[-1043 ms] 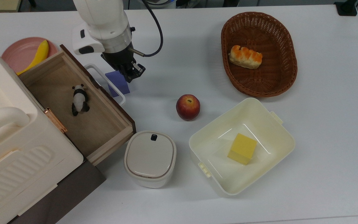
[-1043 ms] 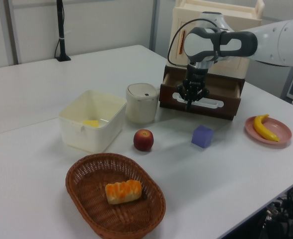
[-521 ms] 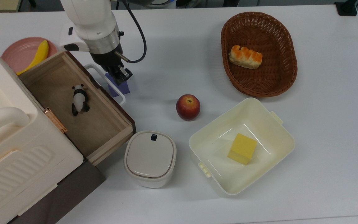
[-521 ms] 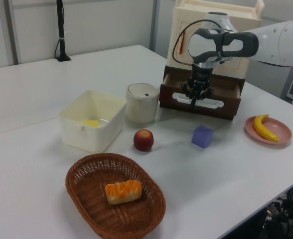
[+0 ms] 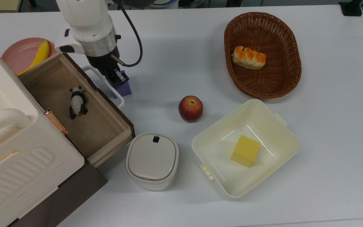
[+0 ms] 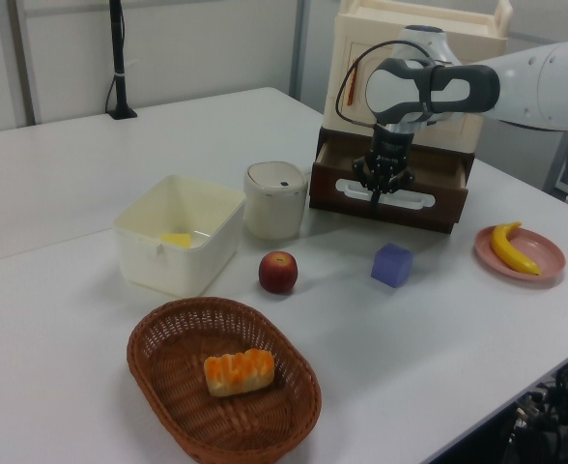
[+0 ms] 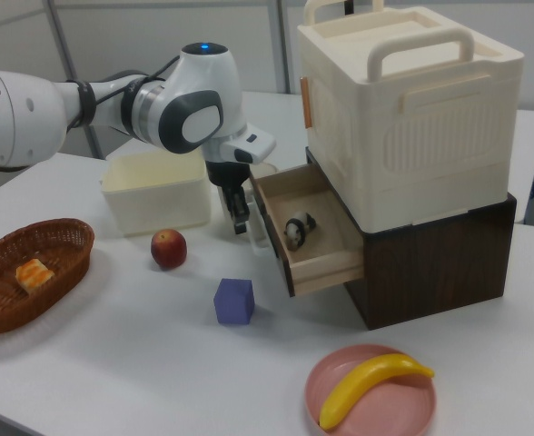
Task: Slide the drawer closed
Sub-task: 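Push the drawer front into the dark cabinet with the gripper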
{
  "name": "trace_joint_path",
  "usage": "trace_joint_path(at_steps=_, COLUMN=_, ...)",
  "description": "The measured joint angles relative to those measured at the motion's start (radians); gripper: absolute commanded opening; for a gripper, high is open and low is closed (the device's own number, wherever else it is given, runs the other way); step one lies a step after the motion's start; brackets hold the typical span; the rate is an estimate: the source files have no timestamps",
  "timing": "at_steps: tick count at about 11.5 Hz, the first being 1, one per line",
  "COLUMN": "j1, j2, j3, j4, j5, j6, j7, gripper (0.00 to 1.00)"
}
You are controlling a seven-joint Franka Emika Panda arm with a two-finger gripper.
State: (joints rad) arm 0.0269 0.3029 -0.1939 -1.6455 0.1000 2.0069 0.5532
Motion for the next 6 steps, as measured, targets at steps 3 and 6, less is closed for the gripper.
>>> trace_joint_path(at_steps=3, j1=-0.047, j2=0.018, j3=-0.001, j4=0.015, j5=0.000, j6=0.026, j7=-0.002, gripper=0.00)
trace_joint_path(at_steps=6, j1=-0.088, j2=0.050, j3=-0.001, j4=0.045, j5=-0.001, j6=0.028, j7=-0.015, gripper=0.00)
